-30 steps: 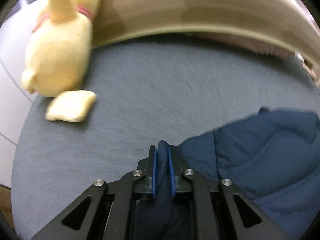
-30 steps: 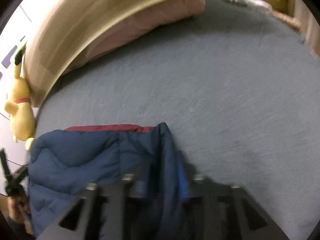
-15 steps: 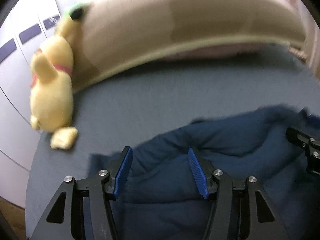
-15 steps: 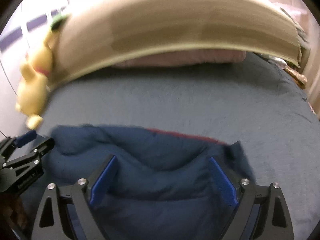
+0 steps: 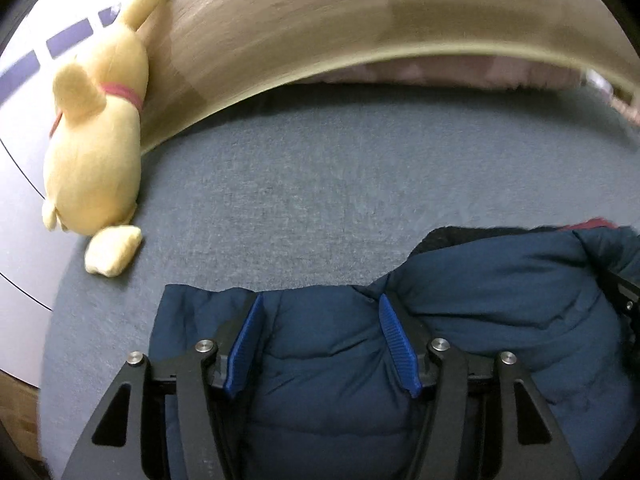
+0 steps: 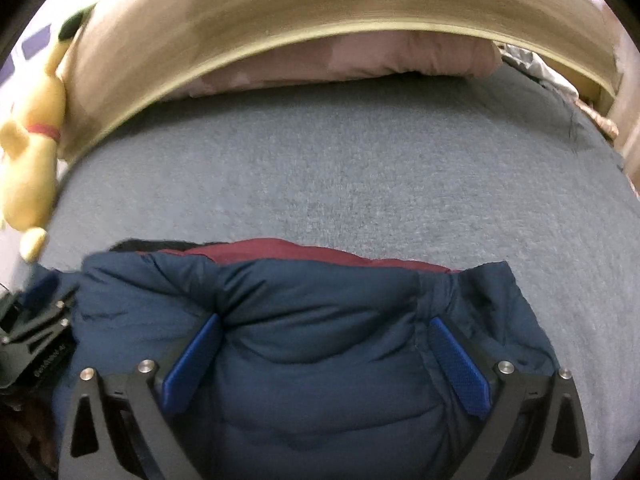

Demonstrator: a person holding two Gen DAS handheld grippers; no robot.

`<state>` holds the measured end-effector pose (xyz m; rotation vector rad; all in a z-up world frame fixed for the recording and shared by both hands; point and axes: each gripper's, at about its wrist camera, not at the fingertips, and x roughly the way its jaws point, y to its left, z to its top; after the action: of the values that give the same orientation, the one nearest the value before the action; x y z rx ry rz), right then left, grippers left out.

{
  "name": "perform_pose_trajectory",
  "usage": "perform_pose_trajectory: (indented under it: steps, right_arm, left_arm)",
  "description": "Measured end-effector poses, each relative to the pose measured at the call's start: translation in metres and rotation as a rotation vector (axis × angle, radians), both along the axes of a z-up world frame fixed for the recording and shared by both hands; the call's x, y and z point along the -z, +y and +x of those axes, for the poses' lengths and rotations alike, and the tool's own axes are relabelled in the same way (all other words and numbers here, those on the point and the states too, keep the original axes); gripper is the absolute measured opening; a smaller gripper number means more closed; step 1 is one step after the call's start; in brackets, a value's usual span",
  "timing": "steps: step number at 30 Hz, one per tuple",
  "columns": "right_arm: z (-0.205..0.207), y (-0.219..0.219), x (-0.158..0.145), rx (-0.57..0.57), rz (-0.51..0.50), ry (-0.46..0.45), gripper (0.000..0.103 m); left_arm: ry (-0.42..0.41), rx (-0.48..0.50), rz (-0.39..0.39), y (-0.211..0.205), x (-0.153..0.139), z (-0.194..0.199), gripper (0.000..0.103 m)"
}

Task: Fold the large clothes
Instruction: 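Lower the hanging jacket onto the bed with both tools, then open both tools and release the jacket onto the bed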

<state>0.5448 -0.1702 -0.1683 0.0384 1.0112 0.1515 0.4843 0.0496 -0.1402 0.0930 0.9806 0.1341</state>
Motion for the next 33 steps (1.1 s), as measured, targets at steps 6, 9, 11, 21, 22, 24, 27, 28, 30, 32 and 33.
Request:
perform_pose_trajectory:
  steps: [6, 9, 11, 21, 22, 24, 27, 28, 30, 32, 33]
  right_arm:
    - [-0.064, -0.044, -0.073, 0.011, 0.115, -0.125, 0.103]
    - [-0.122, -0.062, -0.090, -0.004, 0.172, -0.138, 0.103]
    - [-0.160, -0.066, -0.087, -0.004, 0.168, -0.150, 0.103]
    - [-0.249, -0.041, -0.011, 0.052, -0.086, -0.233, 0.103]
    - [-0.250, -0.042, -0.007, 0.051, -0.103, -0.238, 0.103]
    - [-0.247, -0.044, 0.001, 0.065, -0.132, -0.244, 0.103]
    - [-0.239, -0.047, 0.011, 0.074, -0.154, -0.232, 0.103]
    - [-0.239, -0.046, 0.012, 0.076, -0.164, -0.236, 0.103]
    - [-0.236, -0.043, 0.017, 0.077, -0.180, -0.235, 0.103]
    - [-0.230, -0.046, 0.014, 0.089, -0.156, -0.202, 0.103]
    - [-0.228, -0.048, 0.011, 0.092, -0.149, -0.183, 0.103]
  left_arm:
    - [-0.061, -0.032, -0.155, 0.053, -0.055, -0.074, 0.062]
    - [-0.120, -0.017, -0.157, 0.066, -0.074, -0.130, 0.067]
    - [-0.140, -0.017, -0.160, 0.067, -0.075, -0.160, 0.068]
    - [-0.142, -0.072, 0.018, 0.054, -0.011, -0.226, 0.069]
    - [-0.138, -0.080, 0.051, 0.054, -0.006, -0.225, 0.071]
    - [-0.126, -0.077, 0.075, 0.053, -0.003, -0.223, 0.071]
    - [-0.115, -0.081, 0.092, 0.055, 0.009, -0.218, 0.074]
    - [-0.114, -0.078, 0.096, 0.054, 0.013, -0.219, 0.074]
    - [-0.117, -0.071, 0.123, 0.050, 0.018, -0.220, 0.075]
    - [-0.103, -0.084, 0.106, 0.052, 0.013, -0.218, 0.075]
    - [-0.096, -0.094, 0.087, 0.055, 0.007, -0.219, 0.074]
